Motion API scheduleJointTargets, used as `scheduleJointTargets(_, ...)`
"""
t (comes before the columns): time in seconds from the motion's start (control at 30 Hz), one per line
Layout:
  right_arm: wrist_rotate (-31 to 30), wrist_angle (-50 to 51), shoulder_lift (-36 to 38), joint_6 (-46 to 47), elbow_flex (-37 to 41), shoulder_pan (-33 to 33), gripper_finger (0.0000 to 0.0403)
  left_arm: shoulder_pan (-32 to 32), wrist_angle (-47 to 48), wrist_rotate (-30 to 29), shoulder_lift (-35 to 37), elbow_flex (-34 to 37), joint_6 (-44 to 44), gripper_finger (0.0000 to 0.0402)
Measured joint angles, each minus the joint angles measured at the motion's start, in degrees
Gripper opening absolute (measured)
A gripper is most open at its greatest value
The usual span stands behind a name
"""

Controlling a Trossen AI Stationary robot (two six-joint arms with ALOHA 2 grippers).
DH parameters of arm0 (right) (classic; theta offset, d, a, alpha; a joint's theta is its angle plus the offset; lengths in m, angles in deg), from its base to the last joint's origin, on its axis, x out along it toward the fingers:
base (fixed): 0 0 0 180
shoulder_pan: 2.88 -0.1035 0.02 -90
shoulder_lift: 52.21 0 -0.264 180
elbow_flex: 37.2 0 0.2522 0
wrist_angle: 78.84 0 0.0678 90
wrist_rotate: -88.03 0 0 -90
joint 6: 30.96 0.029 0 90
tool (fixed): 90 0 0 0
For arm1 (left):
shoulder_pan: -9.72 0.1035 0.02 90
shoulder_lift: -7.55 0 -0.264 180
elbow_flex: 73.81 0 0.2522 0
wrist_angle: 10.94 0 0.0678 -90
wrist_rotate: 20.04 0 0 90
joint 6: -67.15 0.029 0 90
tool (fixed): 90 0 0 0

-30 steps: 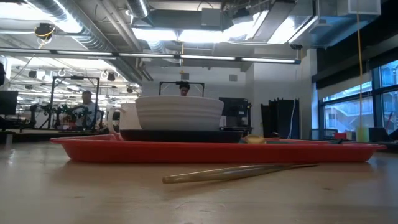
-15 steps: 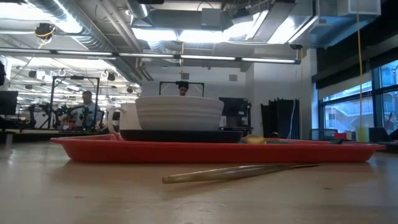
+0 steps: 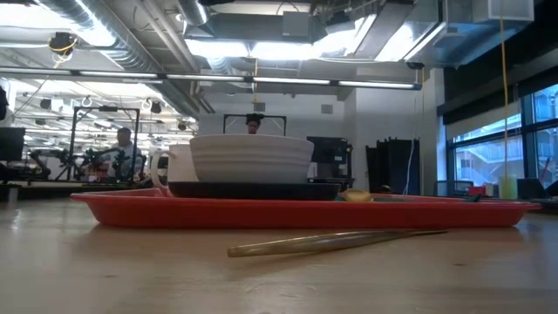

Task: Set up tray
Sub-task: Put the gold fork to the right of the gold spoon on the green napkin on the red tray

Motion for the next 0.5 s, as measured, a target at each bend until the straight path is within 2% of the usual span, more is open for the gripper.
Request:
scheduleJointTargets(0.07, 0.07, -0.93, 0.08, 9.52, -0.06, -0.21, 0.0068, 0.04, -0.45, -0.72, -0.01, 0.0, 1.46, 0.0018)
scheduleJointTargets(0.17, 0.72, -0.9, 0.24, 16.86, -0.11, -0.38, 0.0095, 0.09, -1.1, -1.25, -0.03, 0.0, 2.5, 0.0018)
scheduleJointTargets(0.33, -4.95, -0.37, 0.15, 29.88, -1.43, -1.49, 0.0133, 0.15, -2.07, -4.63, -0.03, 0.0, 5.34, 0.0018)
scheduleJointTargets(0.5, -5.3, -3.57, 0.14, 40.33, -8.37, -2.84, 0.0154, 0.11, -1.94, -12.68, -0.03, 0.0, 10.91, 0.0018)
